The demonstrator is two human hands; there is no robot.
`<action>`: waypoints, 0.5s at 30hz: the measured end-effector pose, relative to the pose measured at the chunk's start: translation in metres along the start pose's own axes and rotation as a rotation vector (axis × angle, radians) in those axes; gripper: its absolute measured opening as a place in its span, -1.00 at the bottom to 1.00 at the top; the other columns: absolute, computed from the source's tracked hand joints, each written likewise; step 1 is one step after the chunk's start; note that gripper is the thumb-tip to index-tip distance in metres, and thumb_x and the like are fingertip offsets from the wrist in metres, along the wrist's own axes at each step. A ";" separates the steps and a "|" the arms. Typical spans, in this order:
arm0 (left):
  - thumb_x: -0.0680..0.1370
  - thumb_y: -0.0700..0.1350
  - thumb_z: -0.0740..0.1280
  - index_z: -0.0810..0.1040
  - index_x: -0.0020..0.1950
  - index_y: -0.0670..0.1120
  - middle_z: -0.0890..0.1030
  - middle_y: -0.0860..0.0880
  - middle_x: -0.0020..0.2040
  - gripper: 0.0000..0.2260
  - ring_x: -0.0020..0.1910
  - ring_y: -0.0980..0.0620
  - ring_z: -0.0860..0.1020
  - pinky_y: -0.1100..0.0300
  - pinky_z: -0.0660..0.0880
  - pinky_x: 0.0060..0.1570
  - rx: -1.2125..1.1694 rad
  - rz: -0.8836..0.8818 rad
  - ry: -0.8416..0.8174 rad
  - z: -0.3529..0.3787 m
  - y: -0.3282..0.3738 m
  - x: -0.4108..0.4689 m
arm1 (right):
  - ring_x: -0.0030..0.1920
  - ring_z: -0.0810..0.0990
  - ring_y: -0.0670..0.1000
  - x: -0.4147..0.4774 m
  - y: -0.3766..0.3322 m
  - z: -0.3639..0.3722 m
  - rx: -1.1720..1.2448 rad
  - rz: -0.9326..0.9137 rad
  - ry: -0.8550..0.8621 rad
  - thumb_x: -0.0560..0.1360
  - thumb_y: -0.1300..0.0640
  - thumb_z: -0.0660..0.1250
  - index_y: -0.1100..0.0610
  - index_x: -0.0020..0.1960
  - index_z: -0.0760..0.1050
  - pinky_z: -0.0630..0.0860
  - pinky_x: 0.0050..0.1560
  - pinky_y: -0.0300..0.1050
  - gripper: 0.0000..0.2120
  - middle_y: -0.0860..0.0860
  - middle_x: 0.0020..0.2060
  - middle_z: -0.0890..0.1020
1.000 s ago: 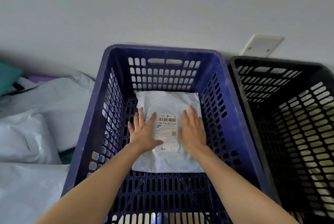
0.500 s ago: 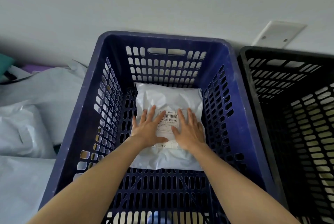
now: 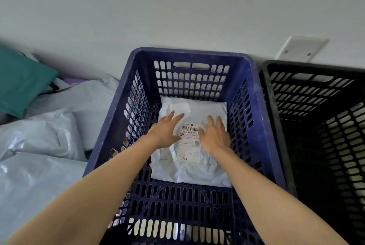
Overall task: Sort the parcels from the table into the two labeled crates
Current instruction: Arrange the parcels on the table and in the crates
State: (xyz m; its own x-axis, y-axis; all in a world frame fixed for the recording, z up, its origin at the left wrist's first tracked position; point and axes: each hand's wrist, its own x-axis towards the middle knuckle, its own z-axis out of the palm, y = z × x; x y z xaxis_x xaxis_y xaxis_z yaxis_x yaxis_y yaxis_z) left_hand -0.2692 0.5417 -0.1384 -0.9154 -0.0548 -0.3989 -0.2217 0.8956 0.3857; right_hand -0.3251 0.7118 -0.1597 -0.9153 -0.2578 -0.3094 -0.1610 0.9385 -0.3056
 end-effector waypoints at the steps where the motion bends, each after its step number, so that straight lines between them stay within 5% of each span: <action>1: 0.56 -0.03 0.35 -0.07 0.58 0.12 -0.09 -0.07 0.60 -0.26 0.56 -0.16 0.01 -0.19 0.15 0.46 0.007 0.005 0.019 -0.008 0.001 -0.004 | 0.53 0.10 0.18 0.001 -0.004 -0.006 0.021 -0.017 0.007 0.64 -0.09 0.08 0.08 0.58 -0.05 0.33 0.39 0.16 -0.40 0.15 0.57 -0.05; 9: 0.60 -0.13 0.27 0.11 0.57 0.07 0.15 -0.01 0.57 -0.42 0.53 -0.03 0.15 0.03 0.25 0.43 0.108 0.189 0.284 -0.079 0.019 -0.043 | 0.50 0.20 0.15 -0.005 -0.029 -0.055 0.201 -0.245 0.131 0.64 0.06 0.18 0.07 0.56 0.09 0.34 0.34 0.07 -0.46 0.06 0.58 -0.05; 15: 0.62 -0.14 0.21 0.10 0.57 0.11 0.17 0.01 0.56 -0.45 0.51 -0.02 0.17 -0.01 0.33 0.35 0.084 0.241 0.459 -0.138 0.010 -0.088 | 0.47 0.29 0.05 -0.024 -0.071 -0.098 0.238 -0.316 0.231 0.64 0.03 0.15 0.02 0.55 0.14 0.39 0.33 0.11 -0.50 0.00 0.57 0.00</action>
State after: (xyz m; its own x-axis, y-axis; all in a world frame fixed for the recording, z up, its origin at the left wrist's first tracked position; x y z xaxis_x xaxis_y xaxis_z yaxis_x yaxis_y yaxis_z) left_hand -0.2375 0.4949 0.0149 -0.9943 -0.0142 0.1060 0.0234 0.9381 0.3455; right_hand -0.3281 0.6739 -0.0421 -0.8978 -0.4392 0.0326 -0.3805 0.7362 -0.5596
